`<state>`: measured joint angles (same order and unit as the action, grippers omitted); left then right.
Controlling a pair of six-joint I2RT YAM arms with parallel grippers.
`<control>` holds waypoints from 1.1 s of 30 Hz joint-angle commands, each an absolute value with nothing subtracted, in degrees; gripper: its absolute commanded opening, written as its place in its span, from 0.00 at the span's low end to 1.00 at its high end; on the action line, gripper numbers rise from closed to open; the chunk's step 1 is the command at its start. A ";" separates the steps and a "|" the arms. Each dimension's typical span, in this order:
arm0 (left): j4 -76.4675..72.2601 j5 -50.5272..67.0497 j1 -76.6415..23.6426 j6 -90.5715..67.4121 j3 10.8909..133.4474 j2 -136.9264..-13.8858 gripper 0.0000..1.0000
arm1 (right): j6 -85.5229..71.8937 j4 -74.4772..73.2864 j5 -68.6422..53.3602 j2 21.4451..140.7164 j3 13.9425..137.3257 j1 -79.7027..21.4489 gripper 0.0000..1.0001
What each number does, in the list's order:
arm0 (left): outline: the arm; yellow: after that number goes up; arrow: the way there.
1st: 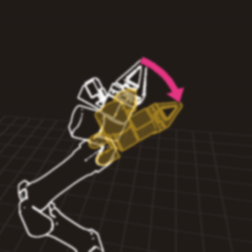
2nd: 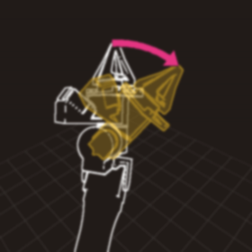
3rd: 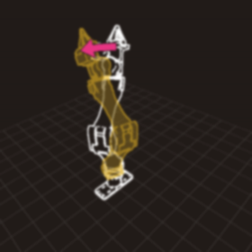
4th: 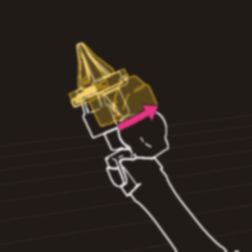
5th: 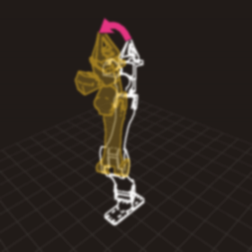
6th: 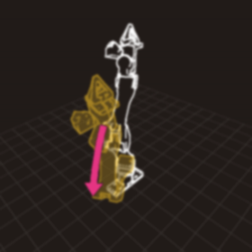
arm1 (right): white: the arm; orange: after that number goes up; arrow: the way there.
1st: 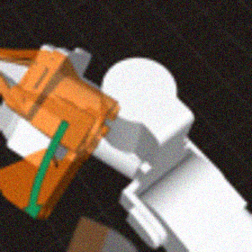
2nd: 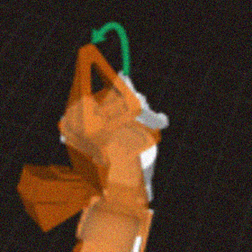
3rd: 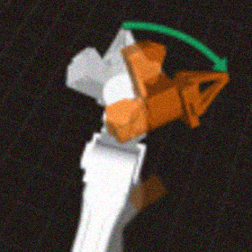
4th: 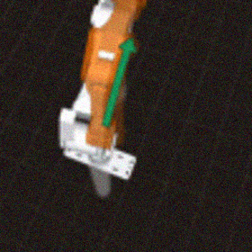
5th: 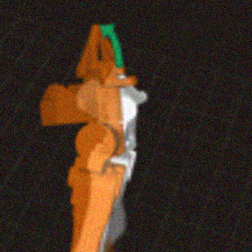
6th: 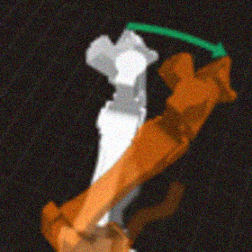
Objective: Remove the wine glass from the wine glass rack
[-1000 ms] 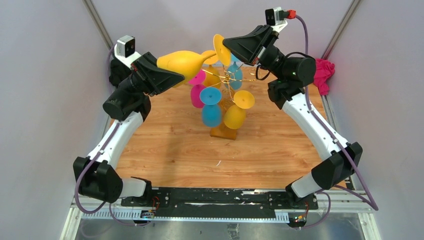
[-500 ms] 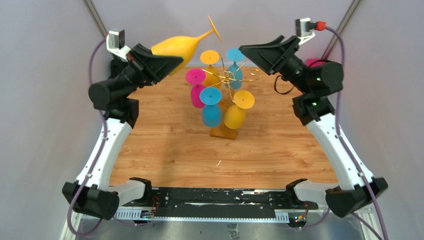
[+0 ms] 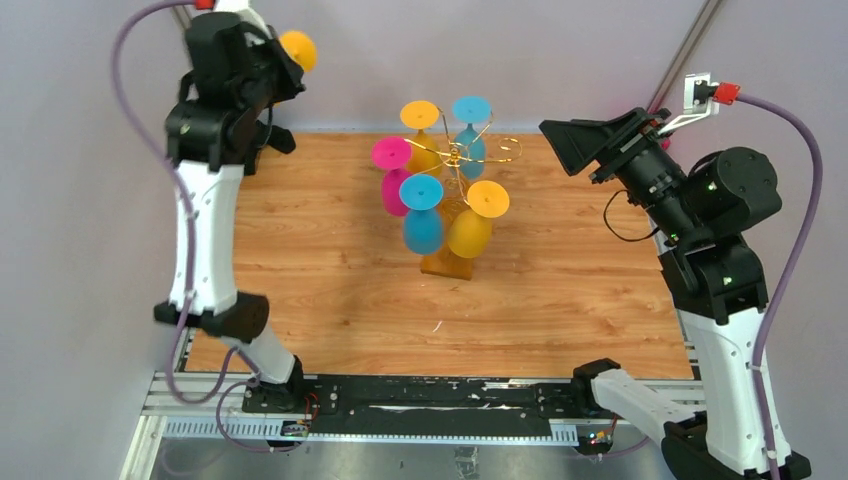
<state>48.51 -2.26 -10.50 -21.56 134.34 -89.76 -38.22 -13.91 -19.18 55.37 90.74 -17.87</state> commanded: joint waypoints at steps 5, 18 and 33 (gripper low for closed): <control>73.99 -12.52 -6.32 -11.61 136.98 -111.01 0.00 | -28.81 -29.15 -11.95 58.23 93.55 -15.95 0.85; 75.99 -6.37 -2.40 -8.17 133.52 -124.53 0.00 | -30.67 -26.43 -18.32 61.26 87.86 -9.22 0.85; 72.25 1.20 -2.27 -8.28 130.73 -129.94 0.00 | -31.01 -25.05 -20.66 61.26 85.35 -7.12 0.84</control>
<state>74.11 -2.76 -2.68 -9.37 132.14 -130.67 -30.61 -26.57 -19.07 61.89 86.13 -8.25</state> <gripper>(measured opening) 0.054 0.846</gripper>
